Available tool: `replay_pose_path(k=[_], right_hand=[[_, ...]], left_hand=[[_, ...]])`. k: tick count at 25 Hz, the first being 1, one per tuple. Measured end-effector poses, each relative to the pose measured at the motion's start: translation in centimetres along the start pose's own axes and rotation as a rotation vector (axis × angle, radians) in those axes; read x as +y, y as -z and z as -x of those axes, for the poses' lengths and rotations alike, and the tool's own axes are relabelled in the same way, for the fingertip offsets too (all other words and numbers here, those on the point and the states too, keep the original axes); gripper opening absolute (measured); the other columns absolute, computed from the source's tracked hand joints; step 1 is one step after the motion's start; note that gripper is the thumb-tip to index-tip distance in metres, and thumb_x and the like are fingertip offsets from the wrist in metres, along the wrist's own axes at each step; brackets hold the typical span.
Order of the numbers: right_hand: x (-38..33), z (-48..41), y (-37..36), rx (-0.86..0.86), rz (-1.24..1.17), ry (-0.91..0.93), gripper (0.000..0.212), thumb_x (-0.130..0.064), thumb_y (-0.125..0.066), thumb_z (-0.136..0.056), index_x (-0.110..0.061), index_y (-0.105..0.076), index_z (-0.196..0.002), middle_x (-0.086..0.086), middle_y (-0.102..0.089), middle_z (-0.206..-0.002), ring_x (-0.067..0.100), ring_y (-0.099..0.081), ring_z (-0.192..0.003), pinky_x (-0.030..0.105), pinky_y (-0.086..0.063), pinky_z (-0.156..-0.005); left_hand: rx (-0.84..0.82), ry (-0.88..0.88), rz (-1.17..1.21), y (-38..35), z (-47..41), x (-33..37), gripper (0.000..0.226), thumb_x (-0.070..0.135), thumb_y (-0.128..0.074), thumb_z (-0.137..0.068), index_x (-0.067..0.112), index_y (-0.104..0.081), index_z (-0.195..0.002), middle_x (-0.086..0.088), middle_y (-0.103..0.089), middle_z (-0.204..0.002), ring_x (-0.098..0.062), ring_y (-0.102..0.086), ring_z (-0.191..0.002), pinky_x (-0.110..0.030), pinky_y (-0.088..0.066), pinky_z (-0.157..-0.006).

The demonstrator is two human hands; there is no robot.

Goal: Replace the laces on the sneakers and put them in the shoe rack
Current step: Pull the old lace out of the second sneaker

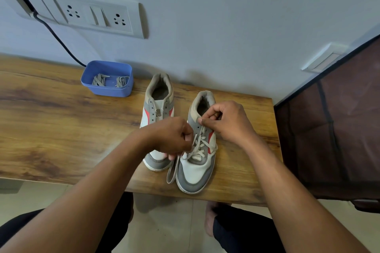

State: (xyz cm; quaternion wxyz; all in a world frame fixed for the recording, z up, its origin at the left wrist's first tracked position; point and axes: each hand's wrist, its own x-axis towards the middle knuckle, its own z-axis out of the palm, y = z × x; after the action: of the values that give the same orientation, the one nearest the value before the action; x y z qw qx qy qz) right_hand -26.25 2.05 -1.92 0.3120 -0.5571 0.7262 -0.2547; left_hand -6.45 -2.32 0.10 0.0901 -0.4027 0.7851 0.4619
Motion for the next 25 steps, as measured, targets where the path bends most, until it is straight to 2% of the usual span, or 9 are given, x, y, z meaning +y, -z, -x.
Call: replay_pose_path(k=[2,4,6,10,13,15,19,23,25], right_hand=[[0.0,0.0,0.0,-0.006,0.0,-0.001,0.017,-0.035,-0.089,-0.08,-0.026,-0.076,-0.074,-0.006,-0.073,-0.069,0.007,-0.065,-0.062,0.043,-0.06,-0.068],[0.0,-0.1,-0.1,-0.005,-0.003,-0.008,0.017,-0.034,-0.09,-0.08,-0.025,-0.076,-0.074,-0.004,-0.072,-0.069,0.005,-0.062,-0.061,0.043,-0.06,-0.067],[-0.1,-0.1,-0.1,-0.004,-0.009,-0.011,0.017,-0.033,-0.09,-0.08,-0.025,-0.076,-0.075,-0.004,-0.072,-0.069,0.005,-0.062,-0.061,0.043,-0.06,-0.067],[0.0,-0.1,-0.1,-0.015,-0.006,0.0,0.017,-0.034,-0.09,-0.08,-0.026,-0.077,-0.074,-0.007,-0.071,-0.067,0.002,-0.061,-0.059,0.039,-0.059,-0.064],[0.0,-0.1,-0.1,-0.012,-0.002,0.001,0.018,-0.033,-0.09,-0.08,-0.025,-0.076,-0.072,-0.007,-0.07,-0.066,0.001,-0.059,-0.058,0.034,-0.055,-0.061],[0.0,-0.1,-0.2,-0.012,0.0,0.006,0.017,-0.032,-0.09,-0.081,-0.025,-0.076,-0.073,-0.008,-0.069,-0.065,0.001,-0.058,-0.057,0.032,-0.052,-0.06],[0.0,0.0,0.0,-0.022,0.001,0.014,0.016,-0.033,-0.089,-0.081,-0.026,-0.077,-0.074,-0.006,-0.072,-0.068,0.002,-0.061,-0.06,0.035,-0.055,-0.062],[-0.1,0.1,-0.1,-0.021,0.004,0.012,0.016,-0.032,-0.089,-0.082,-0.025,-0.076,-0.074,-0.005,-0.071,-0.068,0.003,-0.06,-0.06,0.034,-0.055,-0.061],[-0.1,0.1,0.0,-0.023,-0.004,0.012,0.016,-0.033,-0.089,-0.082,-0.025,-0.077,-0.075,-0.005,-0.071,-0.069,0.002,-0.061,-0.06,0.034,-0.055,-0.061]], left_hand=[[-0.022,0.033,0.048,0.5,0.5,-0.1,0.018,0.021,-0.068,-0.095,0.011,-0.068,-0.08,0.001,-0.07,-0.061,-0.016,-0.069,-0.053,-0.025,-0.054,-0.054],[0.147,0.02,0.014,-0.4,0.2,0.1,0.024,0.036,-0.071,-0.094,0.016,-0.069,-0.08,0.002,-0.07,-0.059,-0.009,-0.065,-0.048,-0.024,-0.053,-0.053],[0.252,-0.023,-0.082,-1.2,-0.3,0.5,0.02,0.034,-0.07,-0.092,0.017,-0.07,-0.081,0.002,-0.072,-0.066,-0.009,-0.066,-0.056,-0.024,-0.052,-0.058],[-0.03,0.004,0.045,0.3,0.3,-0.3,0.015,0.02,-0.068,-0.095,0.009,-0.068,-0.084,-0.007,-0.074,-0.071,-0.016,-0.07,-0.059,-0.023,-0.052,-0.053],[0.149,0.002,0.024,-0.5,-0.1,-0.3,0.026,0.035,-0.07,-0.094,0.015,-0.071,-0.078,-0.002,-0.071,-0.062,-0.012,-0.067,-0.055,-0.018,-0.049,-0.049],[0.219,-0.039,-0.095,-1.0,-0.4,0.1,0.02,0.031,-0.069,-0.092,0.018,-0.07,-0.077,0.003,-0.069,-0.065,-0.013,-0.066,-0.063,-0.019,-0.047,-0.054],[-0.093,-0.027,0.061,0.6,0.6,-0.3,0.018,0.022,-0.069,-0.095,0.01,-0.069,-0.082,-0.005,-0.073,-0.07,-0.015,-0.07,-0.059,-0.028,-0.057,-0.059],[0.222,-0.042,-0.135,-0.9,0.0,0.3,0.026,0.04,-0.07,-0.092,0.022,-0.066,-0.073,0.006,-0.064,-0.061,-0.009,-0.061,-0.06,-0.025,-0.047,-0.058],[0.122,-0.074,-0.107,-0.6,0.1,0.2,0.022,0.023,-0.066,-0.093,0.019,-0.065,-0.071,-0.001,-0.07,-0.069,-0.014,-0.065,-0.063,-0.026,-0.049,-0.059]])
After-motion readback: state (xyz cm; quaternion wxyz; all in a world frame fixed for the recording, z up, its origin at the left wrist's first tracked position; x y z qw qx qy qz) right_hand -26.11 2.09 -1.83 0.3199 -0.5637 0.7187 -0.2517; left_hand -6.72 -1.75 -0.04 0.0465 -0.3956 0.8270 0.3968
